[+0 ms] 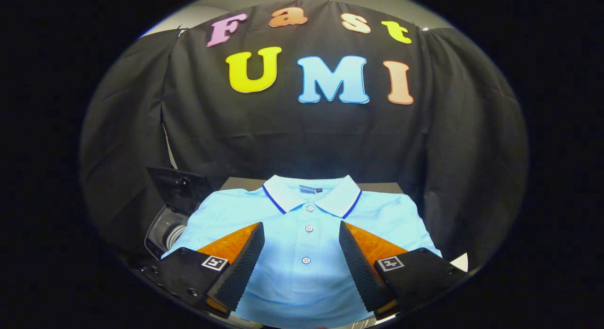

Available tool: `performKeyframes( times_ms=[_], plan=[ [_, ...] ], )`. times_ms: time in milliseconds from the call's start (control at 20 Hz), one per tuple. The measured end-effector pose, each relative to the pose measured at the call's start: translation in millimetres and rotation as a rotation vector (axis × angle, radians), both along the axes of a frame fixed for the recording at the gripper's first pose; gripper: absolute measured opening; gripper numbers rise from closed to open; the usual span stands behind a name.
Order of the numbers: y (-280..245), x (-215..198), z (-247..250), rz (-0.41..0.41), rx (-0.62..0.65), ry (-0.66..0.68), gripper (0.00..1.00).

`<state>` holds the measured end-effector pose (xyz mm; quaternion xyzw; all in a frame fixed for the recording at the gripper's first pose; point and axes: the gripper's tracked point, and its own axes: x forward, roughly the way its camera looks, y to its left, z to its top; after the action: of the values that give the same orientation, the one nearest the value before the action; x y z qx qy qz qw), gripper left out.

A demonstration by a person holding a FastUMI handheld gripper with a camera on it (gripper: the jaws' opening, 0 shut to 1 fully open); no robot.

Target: Put the clothes into the washing machine and then close the washing machine lid.

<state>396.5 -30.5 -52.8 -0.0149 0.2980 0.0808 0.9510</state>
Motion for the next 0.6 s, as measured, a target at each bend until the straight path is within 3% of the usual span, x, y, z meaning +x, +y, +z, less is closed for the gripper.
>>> performKeyframes(
  times_ms=[600],
  plan=[
    [5, 20, -33, 0.055, -0.028, 0.151, 0.97]
  ],
)
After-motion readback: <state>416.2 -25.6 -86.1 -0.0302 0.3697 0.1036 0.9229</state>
